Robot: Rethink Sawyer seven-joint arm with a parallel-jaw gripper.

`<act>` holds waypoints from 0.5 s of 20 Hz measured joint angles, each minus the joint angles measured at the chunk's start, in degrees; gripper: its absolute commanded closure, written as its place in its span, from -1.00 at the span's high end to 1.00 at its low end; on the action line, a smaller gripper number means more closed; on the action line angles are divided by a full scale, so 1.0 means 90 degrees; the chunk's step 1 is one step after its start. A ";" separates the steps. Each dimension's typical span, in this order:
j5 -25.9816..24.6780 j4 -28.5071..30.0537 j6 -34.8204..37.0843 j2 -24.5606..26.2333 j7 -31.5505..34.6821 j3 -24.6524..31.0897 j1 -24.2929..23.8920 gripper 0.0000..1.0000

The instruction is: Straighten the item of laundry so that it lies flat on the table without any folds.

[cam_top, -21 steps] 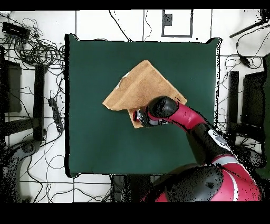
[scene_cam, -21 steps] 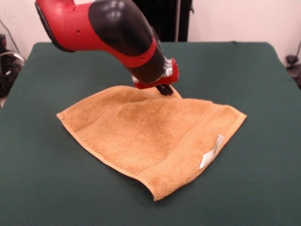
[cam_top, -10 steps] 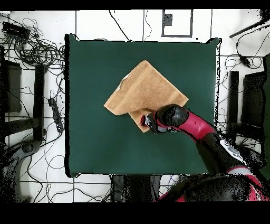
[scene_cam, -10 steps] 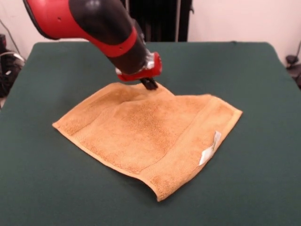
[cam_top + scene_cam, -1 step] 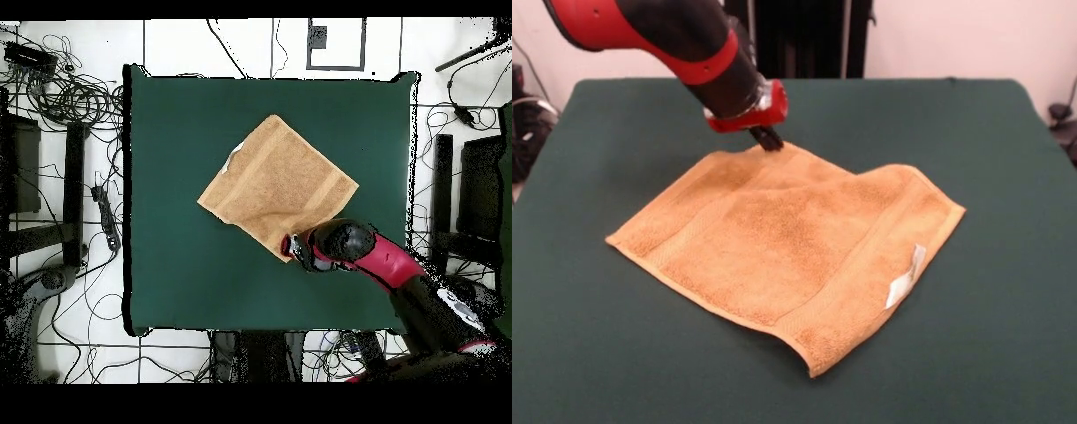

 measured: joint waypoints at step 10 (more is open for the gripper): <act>-0.0170 0.0349 0.0000 -0.0020 0.0000 0.0001 -0.0051 -1.00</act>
